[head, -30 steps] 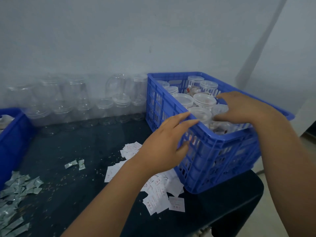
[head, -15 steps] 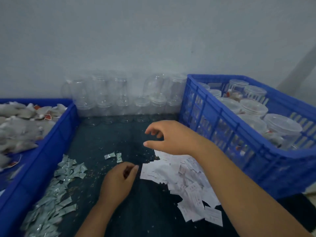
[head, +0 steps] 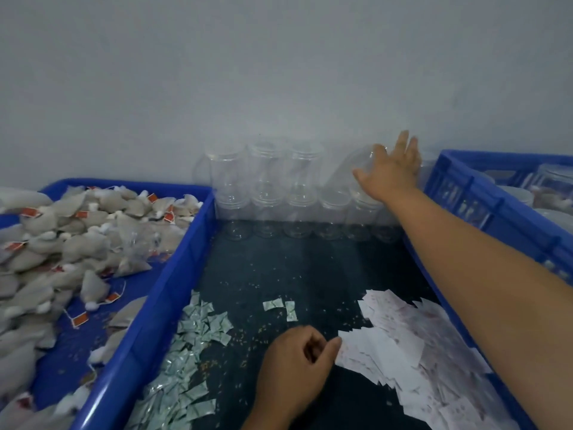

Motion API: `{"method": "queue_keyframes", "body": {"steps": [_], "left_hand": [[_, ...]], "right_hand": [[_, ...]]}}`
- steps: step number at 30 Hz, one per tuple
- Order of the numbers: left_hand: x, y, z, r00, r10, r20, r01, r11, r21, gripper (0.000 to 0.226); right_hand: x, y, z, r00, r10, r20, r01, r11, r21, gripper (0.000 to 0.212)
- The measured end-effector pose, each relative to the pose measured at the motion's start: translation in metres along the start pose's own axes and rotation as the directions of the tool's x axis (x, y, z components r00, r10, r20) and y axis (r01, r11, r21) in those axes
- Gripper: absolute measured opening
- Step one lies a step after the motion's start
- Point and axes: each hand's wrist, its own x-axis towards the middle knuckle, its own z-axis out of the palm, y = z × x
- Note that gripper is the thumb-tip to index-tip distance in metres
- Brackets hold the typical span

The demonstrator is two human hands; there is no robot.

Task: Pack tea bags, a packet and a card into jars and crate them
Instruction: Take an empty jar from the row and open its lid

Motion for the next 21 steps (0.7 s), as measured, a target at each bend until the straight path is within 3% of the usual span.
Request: {"method": "queue_keyframes", "body": {"steps": [6,11,13,16,18,21], "left_hand": [[0.005,-0.004,-0.002,0.999,0.023,-0.024,-0.023,1.0,0.002,0.043],[0.004,-0.006,0.0,0.999,0.024,-0.033,-0.025,1.0,-0.017,0.049],[0.004,-0.003,-0.002,1.0,0.005,-0.029,-0.007,0.998,-0.06,0.056],[0.005,0.003,-0.005,0.997,-0.06,-0.041,0.052,0.986,-0.159,0.054],[0.004,0.006,-0.009,0.994,-0.084,-0.066,0.065,0.965,-0.256,0.062],[0.001,0.011,-0.013,0.993,-0.063,-0.099,0.021,0.925,-0.379,0.076]], "right_hand": [[-0.018,-0.009,0.009,0.967,-0.116,-0.228,0.177,0.947,0.269,0.046],[-0.066,-0.016,-0.027,0.921,-0.043,-0.388,0.255,0.819,0.514,0.06],[-0.097,-0.015,-0.039,0.941,0.021,-0.337,0.226,0.703,0.675,0.058],[-0.162,-0.011,-0.041,0.987,0.087,-0.138,0.081,0.472,0.878,0.042],[-0.212,-0.008,-0.035,0.995,0.081,0.05,-0.076,0.365,0.928,0.044],[-0.28,-0.006,-0.015,0.97,0.078,0.231,-0.244,0.29,0.925,0.042]]}}
